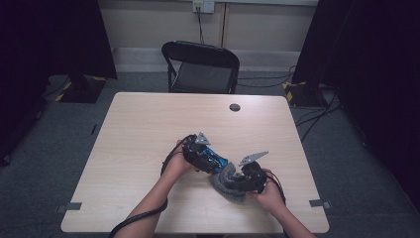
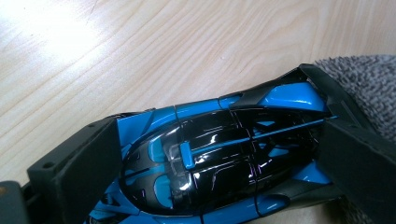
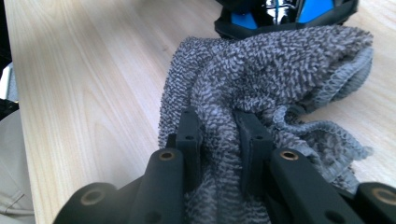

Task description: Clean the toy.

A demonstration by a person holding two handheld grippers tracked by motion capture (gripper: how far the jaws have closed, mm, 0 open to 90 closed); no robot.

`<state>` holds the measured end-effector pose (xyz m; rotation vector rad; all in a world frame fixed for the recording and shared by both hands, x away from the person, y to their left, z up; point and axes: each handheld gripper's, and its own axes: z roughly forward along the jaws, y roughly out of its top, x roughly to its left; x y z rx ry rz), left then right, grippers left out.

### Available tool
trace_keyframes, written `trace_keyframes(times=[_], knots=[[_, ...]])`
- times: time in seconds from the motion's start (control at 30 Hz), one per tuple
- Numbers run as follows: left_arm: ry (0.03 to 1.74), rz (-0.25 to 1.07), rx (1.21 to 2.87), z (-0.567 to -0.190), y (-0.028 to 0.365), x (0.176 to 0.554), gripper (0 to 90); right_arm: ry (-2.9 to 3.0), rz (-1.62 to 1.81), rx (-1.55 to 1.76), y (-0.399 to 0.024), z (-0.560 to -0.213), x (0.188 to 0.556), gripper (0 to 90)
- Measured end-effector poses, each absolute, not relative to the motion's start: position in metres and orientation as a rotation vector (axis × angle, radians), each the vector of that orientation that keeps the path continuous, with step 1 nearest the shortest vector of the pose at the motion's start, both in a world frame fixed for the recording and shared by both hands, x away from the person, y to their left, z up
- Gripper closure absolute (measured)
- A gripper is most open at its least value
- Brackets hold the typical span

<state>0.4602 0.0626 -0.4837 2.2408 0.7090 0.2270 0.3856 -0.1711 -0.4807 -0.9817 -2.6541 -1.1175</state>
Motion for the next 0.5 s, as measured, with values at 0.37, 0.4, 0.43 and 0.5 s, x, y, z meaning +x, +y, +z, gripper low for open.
trace_keyframes(times=[0.37, 0.4, 0.43, 0.5], knots=[[0.708, 0.228, 2.24, -0.484, 0.063, 0.46, 0.1, -2.651, -1.102, -0.903, -0.158, -0.481, 0.379, 73.9], [0.708, 0.228, 2.24, -0.484, 0.063, 0.46, 0.0, -2.651, -1.102, -0.903, -0.158, -0.481, 0.379, 73.9], [0.708, 0.229, 2.24, -0.484, 0.063, 0.46, 0.0, -2.651, -1.1, -0.895, -0.157, -0.48, 0.379, 73.9], [0.709, 0.228, 2.239, -0.484, 0.063, 0.46, 0.1, -2.655, -1.098, -0.874, -0.153, -0.481, 0.377, 73.9]])
